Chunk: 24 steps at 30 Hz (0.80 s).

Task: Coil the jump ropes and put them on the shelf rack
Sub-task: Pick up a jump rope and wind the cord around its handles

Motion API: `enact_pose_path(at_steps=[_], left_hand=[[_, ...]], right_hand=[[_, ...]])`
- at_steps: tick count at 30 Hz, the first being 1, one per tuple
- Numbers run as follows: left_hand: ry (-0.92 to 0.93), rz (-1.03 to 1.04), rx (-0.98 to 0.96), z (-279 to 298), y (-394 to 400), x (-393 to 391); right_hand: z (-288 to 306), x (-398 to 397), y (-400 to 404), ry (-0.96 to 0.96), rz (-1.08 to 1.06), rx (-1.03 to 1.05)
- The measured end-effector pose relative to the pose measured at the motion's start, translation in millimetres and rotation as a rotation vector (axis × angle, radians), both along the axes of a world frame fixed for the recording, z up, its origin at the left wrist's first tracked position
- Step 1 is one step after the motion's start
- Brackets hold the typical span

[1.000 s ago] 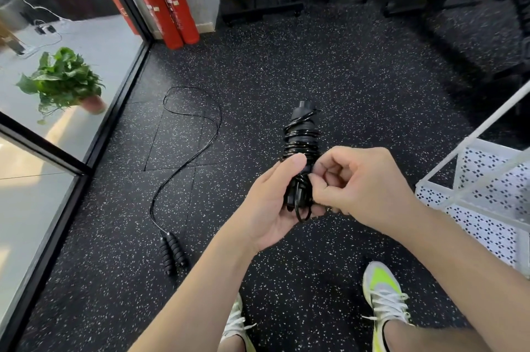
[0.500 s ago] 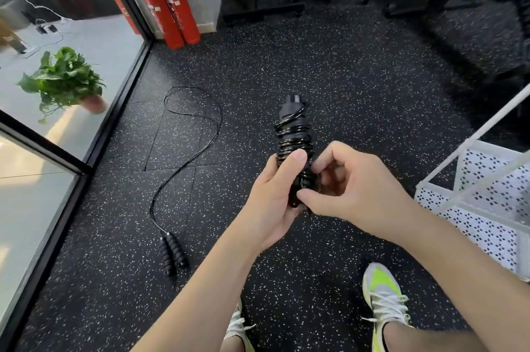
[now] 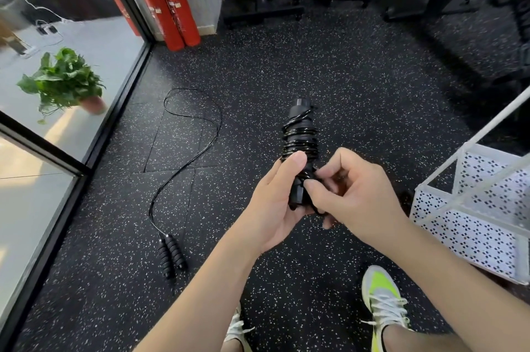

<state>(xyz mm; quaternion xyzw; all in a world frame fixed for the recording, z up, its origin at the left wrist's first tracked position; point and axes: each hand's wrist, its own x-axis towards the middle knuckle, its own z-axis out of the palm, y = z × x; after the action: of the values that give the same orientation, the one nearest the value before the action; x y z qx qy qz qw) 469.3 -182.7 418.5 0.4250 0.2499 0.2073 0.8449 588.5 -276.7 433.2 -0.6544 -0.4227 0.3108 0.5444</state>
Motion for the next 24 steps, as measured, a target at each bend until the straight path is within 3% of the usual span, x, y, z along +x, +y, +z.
enact_pose_path(at_steps=[11, 18, 24], left_hand=[[0.075, 0.072, 0.031, 0, 0, 5], [0.069, 0.060, 0.059, -5, 12, -3], [0.132, 0.057, 0.072, -8, 9, -2]], right_hand=[[-5, -8, 6, -0.312, -0.105, 0.078], [8, 6, 4, -0.017, 0.173, -0.036], [7, 21, 14, -0.002, 0.183, -0.090]])
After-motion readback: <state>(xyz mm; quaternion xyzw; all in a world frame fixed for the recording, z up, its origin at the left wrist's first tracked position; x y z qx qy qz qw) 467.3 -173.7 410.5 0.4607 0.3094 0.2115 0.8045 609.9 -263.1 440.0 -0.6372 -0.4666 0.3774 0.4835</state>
